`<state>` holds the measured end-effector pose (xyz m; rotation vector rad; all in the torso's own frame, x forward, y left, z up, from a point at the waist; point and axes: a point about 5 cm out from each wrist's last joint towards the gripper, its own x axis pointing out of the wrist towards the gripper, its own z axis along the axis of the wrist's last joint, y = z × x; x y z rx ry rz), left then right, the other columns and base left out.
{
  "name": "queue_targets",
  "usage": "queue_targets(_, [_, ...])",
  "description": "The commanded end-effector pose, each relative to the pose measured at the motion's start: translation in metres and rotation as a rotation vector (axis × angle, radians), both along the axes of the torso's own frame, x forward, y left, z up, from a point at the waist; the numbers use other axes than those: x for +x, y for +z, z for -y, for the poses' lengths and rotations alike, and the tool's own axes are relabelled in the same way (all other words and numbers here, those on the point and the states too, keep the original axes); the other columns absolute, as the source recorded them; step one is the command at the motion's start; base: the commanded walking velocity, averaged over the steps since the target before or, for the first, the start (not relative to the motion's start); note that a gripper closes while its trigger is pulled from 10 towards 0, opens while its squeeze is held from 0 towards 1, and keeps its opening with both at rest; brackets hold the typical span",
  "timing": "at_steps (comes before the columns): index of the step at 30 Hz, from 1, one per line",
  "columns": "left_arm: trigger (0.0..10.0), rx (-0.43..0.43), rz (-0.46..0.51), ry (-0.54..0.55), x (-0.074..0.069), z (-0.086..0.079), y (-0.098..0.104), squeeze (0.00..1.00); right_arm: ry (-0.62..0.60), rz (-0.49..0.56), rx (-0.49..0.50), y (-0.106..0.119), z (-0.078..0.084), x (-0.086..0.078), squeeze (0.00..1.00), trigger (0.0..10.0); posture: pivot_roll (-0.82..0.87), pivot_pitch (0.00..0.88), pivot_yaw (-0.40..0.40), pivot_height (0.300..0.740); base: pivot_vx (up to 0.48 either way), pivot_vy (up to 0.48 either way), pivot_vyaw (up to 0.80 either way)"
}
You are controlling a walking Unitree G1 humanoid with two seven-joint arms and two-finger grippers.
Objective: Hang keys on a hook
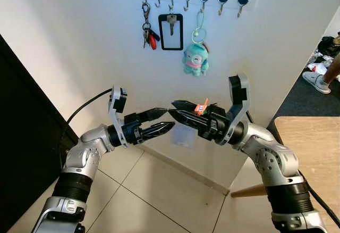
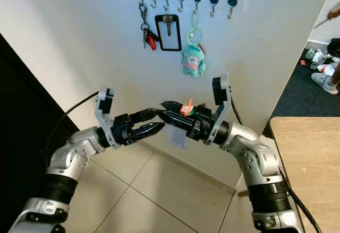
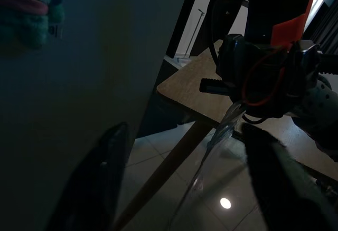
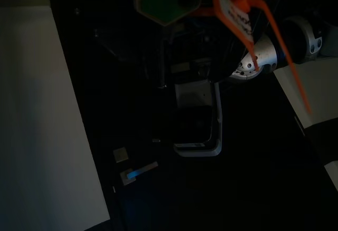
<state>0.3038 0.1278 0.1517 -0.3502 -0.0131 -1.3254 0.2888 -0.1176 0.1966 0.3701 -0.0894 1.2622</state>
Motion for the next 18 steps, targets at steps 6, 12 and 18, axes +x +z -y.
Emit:
queue_targets(6, [10.0, 0.011, -0.016, 0.002, -0.0028, 0.0011, -0.0077, 1.0, 0.0, 0.001, -0.006, -0.0024, -0.0012, -0.0015, 0.0, 0.0, -0.15, 0.043, 0.095, 0.74, 0.0, 0.0, 0.0])
queue_targets(12, [10.0, 0.014, -0.015, 0.028, -0.0003, -0.0023, -0.0082, 1.0, 0.001, 0.004, -0.005, -0.002, -0.0009, -0.0019, 0.0, 0.0, -0.15, 0.043, 0.095, 0.74, 0.0, 0.0, 0.0])
queue_targets(18, [10.0, -0.005, -0.023, -0.003, -0.0038, -0.0033, -0.0082, 0.52, 0.013, 0.014, 0.006, 0.0013, 0.0008, -0.0031, 0.0, 0.0, -0.15, 0.045, 0.096, 0.74, 0.0, 0.0, 0.0])
